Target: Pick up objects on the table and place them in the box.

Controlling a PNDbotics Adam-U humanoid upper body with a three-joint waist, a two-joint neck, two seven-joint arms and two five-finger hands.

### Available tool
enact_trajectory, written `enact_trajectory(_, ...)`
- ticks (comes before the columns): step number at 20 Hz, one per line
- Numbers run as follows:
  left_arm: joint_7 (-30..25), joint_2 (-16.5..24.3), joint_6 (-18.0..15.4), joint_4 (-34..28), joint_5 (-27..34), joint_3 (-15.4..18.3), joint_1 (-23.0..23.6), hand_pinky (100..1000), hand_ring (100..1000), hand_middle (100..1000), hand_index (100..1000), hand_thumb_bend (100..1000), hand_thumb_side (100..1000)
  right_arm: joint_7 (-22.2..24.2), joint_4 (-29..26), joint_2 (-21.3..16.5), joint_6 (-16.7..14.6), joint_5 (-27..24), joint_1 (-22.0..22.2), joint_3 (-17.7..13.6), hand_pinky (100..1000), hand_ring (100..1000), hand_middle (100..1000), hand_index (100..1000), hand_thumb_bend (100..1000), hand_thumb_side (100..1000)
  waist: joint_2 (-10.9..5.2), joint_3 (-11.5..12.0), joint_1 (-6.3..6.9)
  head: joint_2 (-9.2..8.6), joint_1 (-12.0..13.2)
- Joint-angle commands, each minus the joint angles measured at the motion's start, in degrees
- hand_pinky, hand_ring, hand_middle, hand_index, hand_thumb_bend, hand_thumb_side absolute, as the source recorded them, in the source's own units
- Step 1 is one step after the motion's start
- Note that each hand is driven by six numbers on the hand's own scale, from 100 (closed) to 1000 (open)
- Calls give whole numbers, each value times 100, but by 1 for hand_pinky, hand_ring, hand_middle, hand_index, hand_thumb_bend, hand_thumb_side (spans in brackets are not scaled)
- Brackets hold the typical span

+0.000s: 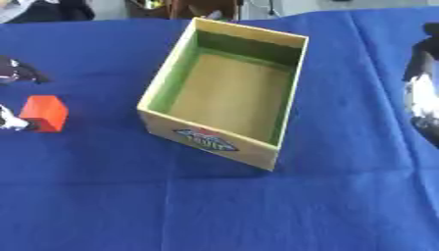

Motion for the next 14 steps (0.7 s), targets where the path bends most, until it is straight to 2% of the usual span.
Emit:
enact_trajectory(1, -55, 93, -6, 78, 90, 71, -94, 766, 834, 790, 978, 584, 705, 19, -85, -48, -4, 19, -44, -20, 732, 666, 609, 797, 100, 592, -97, -8, -3, -72, 29)
enact_trajectory(14, -35, -13, 28, 268, 85, 53, -54, 710, 789, 730, 917, 539, 695, 18, -85, -13, 7, 3, -45, -47, 734, 668, 610, 798, 100, 594, -62, -16, -24, -96, 59)
